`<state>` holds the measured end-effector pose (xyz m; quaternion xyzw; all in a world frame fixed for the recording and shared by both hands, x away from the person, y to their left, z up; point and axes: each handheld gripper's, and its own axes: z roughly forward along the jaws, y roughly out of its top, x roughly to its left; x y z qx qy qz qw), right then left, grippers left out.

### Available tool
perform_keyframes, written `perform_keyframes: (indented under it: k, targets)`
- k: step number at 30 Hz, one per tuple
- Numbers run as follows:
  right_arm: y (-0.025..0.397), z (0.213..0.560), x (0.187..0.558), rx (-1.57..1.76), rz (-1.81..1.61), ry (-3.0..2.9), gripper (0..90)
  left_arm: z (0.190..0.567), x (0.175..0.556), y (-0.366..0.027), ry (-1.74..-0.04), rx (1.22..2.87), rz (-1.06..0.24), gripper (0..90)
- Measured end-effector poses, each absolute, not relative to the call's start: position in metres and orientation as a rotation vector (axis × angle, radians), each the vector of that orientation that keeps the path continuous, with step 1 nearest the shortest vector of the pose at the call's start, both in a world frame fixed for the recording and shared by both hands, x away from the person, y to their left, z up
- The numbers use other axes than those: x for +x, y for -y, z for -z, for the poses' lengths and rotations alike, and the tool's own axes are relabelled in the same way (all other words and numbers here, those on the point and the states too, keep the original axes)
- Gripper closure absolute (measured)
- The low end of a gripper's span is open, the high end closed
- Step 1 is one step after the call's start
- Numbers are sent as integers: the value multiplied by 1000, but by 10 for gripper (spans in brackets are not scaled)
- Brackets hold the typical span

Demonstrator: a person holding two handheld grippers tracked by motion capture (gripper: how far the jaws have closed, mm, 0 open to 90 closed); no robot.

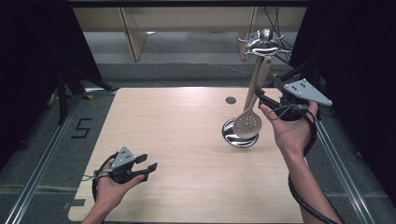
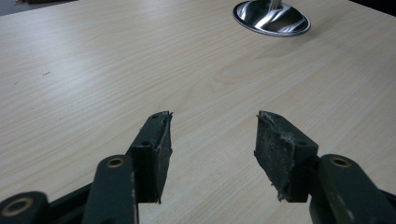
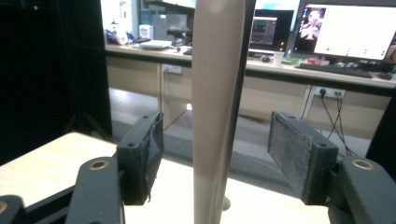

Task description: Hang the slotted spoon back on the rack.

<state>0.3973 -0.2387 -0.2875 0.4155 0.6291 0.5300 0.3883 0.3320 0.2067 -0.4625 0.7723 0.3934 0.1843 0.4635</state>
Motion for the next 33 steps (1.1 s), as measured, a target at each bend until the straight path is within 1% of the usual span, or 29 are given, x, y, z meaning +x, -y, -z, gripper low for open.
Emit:
perform_keyframes:
  k: [11, 22, 33]
  targets:
    - [258, 310, 379, 1067, -1308, -1665, 355, 463, 332, -206, -971, 1890, -452, 440]
    - [275, 344, 356, 1145, -1270, -1707, 355, 463, 333, -207, -966, 1903, -448, 437]
    - [291, 374, 342, 1194, -1213, -1738, 356, 464, 333, -207, -962, 1912, -454, 436]
